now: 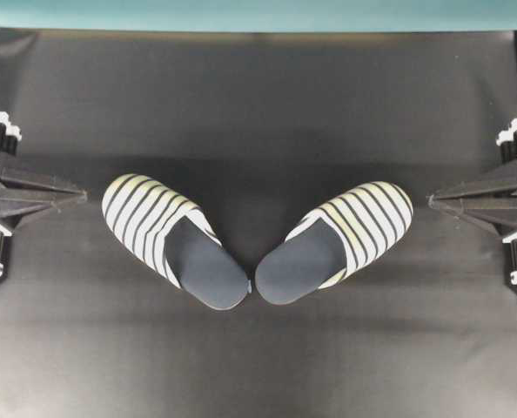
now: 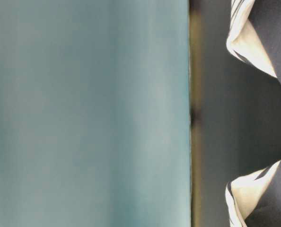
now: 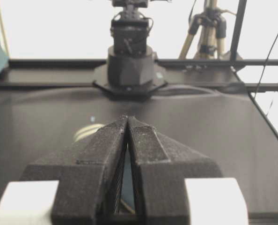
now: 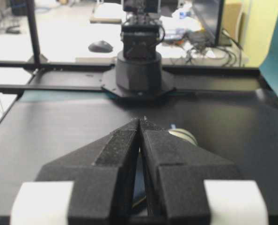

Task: Arrange the slippers with the left arm.
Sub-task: 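Move the left gripper toward the left striped slipper's heel, then lower the left gripper and pinch the left slipper's striped upper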

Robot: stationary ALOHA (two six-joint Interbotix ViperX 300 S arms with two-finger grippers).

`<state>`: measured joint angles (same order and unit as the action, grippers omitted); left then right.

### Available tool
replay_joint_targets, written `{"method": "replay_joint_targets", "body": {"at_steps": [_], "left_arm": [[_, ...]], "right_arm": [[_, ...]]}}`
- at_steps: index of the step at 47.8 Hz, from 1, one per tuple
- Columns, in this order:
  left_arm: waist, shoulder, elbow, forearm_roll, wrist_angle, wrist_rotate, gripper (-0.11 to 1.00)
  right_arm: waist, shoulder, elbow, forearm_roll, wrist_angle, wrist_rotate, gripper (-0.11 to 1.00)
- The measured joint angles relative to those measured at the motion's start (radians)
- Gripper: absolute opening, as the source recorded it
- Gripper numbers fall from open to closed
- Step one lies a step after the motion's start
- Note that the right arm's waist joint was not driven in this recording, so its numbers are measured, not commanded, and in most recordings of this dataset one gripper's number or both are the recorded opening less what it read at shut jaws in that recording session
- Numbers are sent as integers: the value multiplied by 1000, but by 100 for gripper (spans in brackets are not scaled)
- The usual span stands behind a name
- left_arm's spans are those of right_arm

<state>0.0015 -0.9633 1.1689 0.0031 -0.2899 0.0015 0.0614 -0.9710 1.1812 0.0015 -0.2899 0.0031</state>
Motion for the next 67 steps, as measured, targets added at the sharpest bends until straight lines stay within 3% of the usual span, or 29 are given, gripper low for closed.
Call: {"method": "replay_joint_targets", "body": {"at_steps": [3,5,9,25,35,41,54,57,67], "left_arm": [[0,5,-2,6,9,-15,5],[2,15,-6,20,54,-60,0],[8,49,-21,34,132,-126,0],[104,160,-156,37,462,-367,0],[104,291,-245,38,612,-500,2],[106,396,-305,37,707,-565,15],[91,618,-456,38,885,-627,83],[83,658,-480,38,904,-630,87],[64,821,-568,38,1003,-646,85]], "right_arm": [[0,2,2,0,0,0,7],[0,2,6,0,5,0,3],[0,2,12,0,23,-3,0],[0,2,15,0,100,-3,0],[0,2,25,0,109,-5,0],[0,0,31,0,109,-5,1],[0,-11,55,0,109,-5,0],[0,-20,61,0,107,-5,0],[0,-51,72,0,109,-5,0]]}}
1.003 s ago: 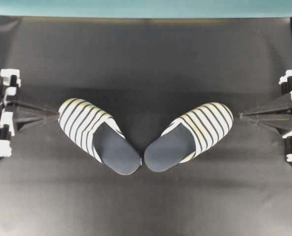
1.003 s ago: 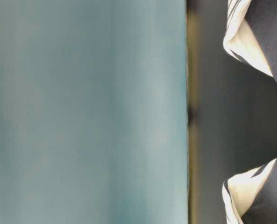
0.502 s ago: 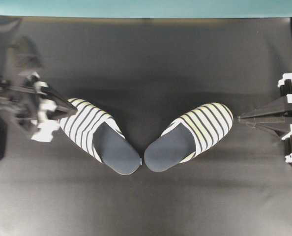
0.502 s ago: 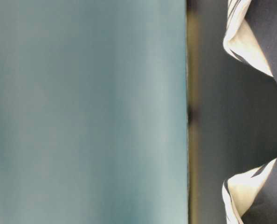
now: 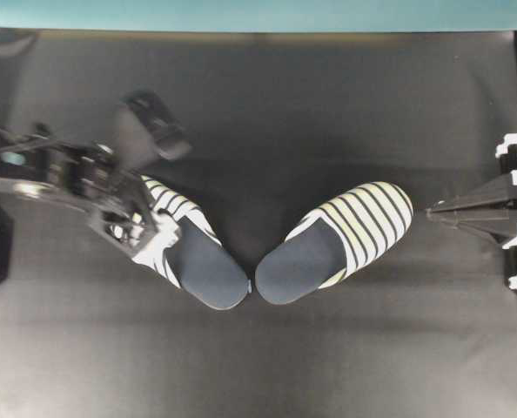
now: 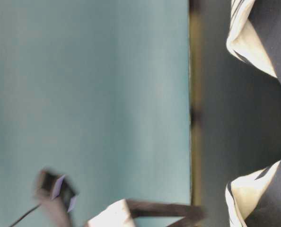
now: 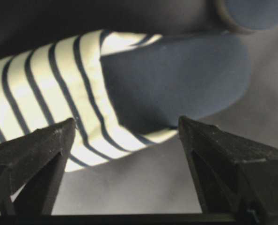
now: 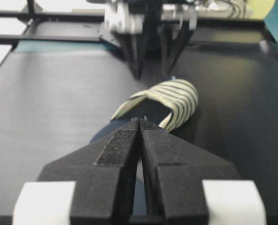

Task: Arrange the slippers with the left arm.
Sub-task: 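Lower the left gripper and pinch the left slipper's striped upper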

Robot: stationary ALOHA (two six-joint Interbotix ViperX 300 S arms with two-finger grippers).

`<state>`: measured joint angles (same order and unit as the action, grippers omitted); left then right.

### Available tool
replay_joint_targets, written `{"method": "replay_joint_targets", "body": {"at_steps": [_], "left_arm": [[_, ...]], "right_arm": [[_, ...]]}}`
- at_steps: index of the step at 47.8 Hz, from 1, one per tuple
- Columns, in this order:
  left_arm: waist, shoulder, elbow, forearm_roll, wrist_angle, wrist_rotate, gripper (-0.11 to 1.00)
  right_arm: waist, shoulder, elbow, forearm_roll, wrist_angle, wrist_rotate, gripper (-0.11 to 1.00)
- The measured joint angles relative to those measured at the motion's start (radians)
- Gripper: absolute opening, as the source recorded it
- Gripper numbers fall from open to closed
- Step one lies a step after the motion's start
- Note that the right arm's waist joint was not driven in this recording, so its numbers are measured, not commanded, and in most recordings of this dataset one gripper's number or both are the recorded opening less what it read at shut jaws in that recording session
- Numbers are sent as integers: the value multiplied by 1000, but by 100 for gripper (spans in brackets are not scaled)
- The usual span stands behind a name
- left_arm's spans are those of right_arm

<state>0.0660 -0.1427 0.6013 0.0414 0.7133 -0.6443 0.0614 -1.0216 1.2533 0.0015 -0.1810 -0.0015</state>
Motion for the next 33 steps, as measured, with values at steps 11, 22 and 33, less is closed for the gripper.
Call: {"method": "replay_joint_targets", "body": {"at_steps": [11,22,33], "left_arm": [[11,114,-89,2,144,-14,85],[44,143,-103,5,156,-14,85],[48,193,-104,5,158,2,84]], "right_arm": [[0,-15,11,0,2,0,0],[0,-15,20,0,0,0,0],[0,-18,20,2,2,0,0]]}}
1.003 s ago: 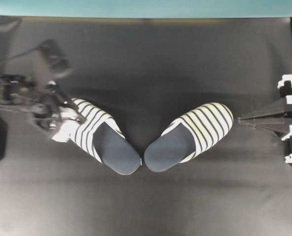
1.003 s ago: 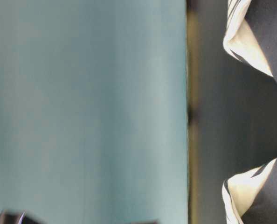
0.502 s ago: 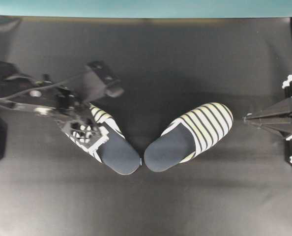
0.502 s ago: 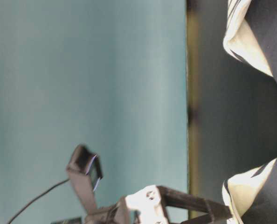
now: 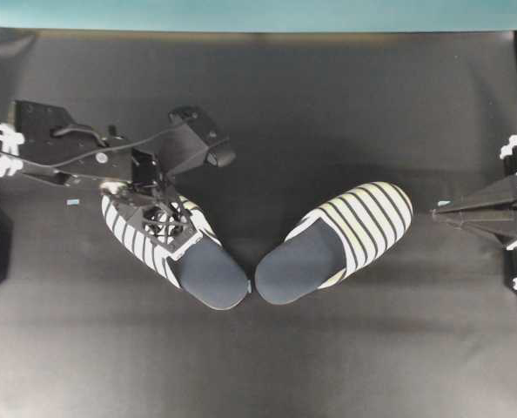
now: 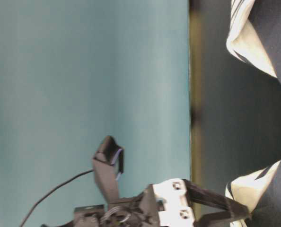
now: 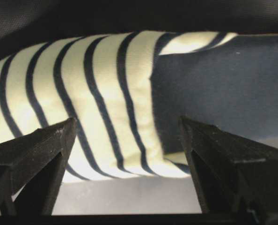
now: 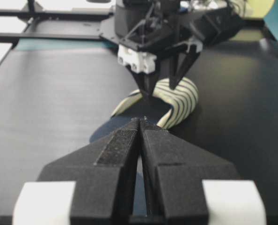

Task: Arrange the slippers with the left arm.
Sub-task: 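Lower the left gripper and pinch the left slipper's striped upper, then rotate the held left slipper to point straight toward the front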

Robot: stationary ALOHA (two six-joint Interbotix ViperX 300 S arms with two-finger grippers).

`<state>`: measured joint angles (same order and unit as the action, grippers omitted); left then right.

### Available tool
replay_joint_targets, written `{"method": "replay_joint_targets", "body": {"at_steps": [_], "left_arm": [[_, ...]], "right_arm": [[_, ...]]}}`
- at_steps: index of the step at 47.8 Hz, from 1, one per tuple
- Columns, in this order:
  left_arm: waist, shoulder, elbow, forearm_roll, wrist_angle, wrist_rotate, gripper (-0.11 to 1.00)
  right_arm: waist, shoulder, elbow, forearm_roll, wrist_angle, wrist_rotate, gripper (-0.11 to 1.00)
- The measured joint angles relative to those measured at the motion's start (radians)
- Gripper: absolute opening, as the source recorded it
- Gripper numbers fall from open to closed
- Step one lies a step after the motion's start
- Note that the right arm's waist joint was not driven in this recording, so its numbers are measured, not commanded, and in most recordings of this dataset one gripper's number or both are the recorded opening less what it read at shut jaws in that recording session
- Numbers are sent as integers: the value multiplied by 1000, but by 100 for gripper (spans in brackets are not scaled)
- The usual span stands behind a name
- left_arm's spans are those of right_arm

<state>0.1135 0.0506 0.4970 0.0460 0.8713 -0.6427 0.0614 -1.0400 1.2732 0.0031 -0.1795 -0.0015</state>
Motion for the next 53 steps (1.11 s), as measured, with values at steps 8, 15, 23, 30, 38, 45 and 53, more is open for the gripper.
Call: {"method": "replay_joint_targets", "body": {"at_steps": [8,15,23,30,38,45,53], "left_arm": [[2,8,2,3,2,8,81],[5,6,6,3,3,9,62],[5,6,6,3,5,21,21],[6,5,6,3,6,77,1],[9,-25,-9,5,9,196,1],[32,-72,-51,8,11,324,1],[71,-95,-115,11,20,457,1]], "right_arm": [[0,-3,0,0,-2,0,0],[0,-6,2,0,-2,0,0],[0,-6,2,0,-2,0,0],[0,-9,2,0,-3,0,0],[0,-15,2,-2,-3,0,0],[0,-20,2,0,-3,0,0],[0,-28,3,2,-3,0,0]]}}
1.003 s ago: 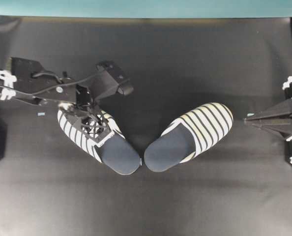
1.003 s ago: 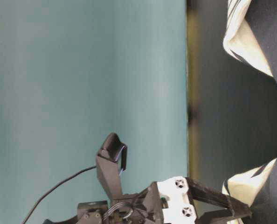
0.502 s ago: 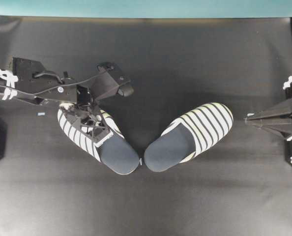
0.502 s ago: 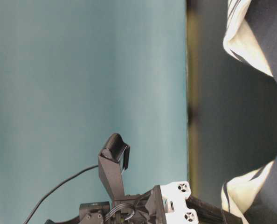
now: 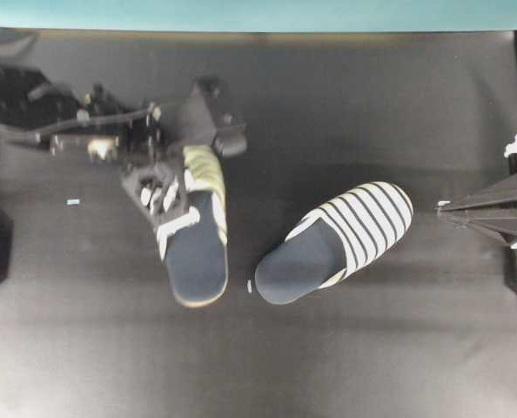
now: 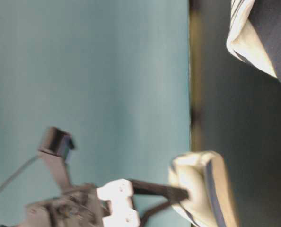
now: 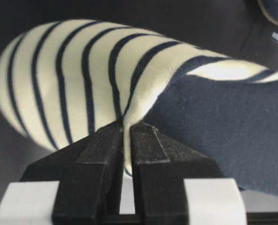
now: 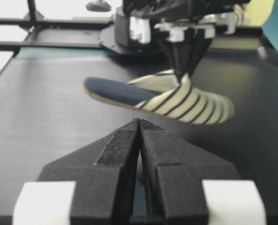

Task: Arrange the slippers with the left arm.
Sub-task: 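Rotate the held left slipper to point straight toward the front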

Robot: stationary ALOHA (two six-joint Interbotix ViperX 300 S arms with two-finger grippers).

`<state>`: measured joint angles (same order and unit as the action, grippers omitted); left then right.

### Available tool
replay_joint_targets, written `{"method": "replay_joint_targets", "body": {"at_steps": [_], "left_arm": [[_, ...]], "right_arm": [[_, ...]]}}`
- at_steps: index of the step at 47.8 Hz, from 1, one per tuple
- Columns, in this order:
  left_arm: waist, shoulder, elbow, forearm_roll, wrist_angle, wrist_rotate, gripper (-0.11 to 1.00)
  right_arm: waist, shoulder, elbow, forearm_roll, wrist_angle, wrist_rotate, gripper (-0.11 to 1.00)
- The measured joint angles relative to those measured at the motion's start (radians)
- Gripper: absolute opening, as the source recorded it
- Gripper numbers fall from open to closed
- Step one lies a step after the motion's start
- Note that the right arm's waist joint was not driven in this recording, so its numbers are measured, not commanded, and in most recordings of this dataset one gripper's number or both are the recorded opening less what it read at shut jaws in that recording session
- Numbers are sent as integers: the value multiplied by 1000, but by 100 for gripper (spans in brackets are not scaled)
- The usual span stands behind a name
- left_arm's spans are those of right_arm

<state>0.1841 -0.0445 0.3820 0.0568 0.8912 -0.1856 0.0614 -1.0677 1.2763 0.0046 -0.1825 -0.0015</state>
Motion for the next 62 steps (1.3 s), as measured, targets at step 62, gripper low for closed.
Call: {"method": "replay_joint_targets", "body": {"at_steps": [62], "left_arm": [[-28,210,-26,0,-187,115,25]], "right_arm": [[0,-8,15,8,-15,2,0]]}}
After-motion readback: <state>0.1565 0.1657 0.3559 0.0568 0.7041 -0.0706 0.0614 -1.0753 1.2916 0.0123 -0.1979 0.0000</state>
